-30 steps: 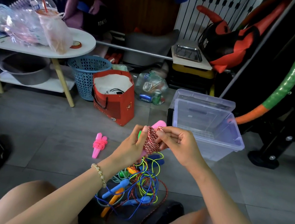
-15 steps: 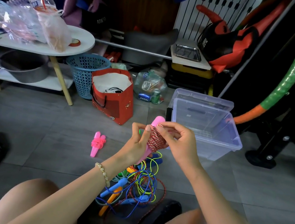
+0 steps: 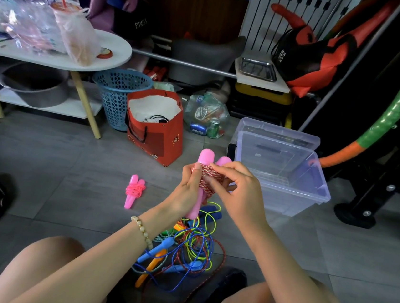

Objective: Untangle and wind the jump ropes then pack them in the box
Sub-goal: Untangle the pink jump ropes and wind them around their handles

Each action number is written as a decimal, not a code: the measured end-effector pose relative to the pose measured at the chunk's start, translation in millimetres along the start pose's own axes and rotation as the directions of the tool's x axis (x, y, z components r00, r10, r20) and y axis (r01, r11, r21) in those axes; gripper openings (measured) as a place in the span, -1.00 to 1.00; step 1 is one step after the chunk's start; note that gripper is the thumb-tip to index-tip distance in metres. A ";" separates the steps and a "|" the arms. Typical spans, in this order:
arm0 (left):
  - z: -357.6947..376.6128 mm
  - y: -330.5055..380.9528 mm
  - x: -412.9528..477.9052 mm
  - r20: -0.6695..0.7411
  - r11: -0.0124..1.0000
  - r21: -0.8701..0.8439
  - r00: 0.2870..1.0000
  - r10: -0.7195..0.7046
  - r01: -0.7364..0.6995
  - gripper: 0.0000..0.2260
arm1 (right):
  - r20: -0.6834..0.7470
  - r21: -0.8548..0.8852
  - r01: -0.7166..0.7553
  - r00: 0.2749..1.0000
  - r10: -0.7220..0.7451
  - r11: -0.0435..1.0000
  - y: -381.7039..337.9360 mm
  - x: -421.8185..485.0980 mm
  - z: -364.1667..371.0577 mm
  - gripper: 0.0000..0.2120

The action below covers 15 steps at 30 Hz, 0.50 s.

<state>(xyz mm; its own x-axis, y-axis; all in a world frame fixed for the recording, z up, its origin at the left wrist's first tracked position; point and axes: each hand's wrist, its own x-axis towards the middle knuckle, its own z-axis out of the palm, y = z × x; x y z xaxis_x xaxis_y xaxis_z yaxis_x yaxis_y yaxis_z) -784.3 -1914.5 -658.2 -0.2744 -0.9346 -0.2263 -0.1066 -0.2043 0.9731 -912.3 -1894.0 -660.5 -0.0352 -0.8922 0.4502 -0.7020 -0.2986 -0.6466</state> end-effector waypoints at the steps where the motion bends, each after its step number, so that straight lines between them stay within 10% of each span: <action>1: -0.1 -1.7 0.6 0.002 1.000 -0.007 1.000 -0.020 0.020 -0.64 | 0.009 -0.014 0.012 1.000 -0.012 1.000 0.4 -0.3 0.0 -0.70; 9: 0.4 2.4 -1.2 -0.036 0.996 -0.069 0.998 0.058 -0.061 -0.74 | -0.095 -0.192 0.164 0.978 -0.184 0.968 -6.3 -3.2 5.8 -0.74; 15: -3.7 2.9 7.3 -0.037 0.995 -0.041 0.996 0.086 -0.088 -0.72 | -0.142 0.220 -0.091 0.982 0.124 0.971 -15.1 -6.4 6.0 -0.88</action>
<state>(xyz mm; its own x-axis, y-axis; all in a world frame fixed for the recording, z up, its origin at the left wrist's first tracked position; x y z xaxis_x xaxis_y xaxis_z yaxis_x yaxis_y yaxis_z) -783.1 -1923.0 -656.9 -0.2470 -0.9589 -0.1396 -0.0425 -0.1333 0.9902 -897.2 -1885.9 -657.3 -0.2231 -0.8651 0.4492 -0.5220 -0.2832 -0.8045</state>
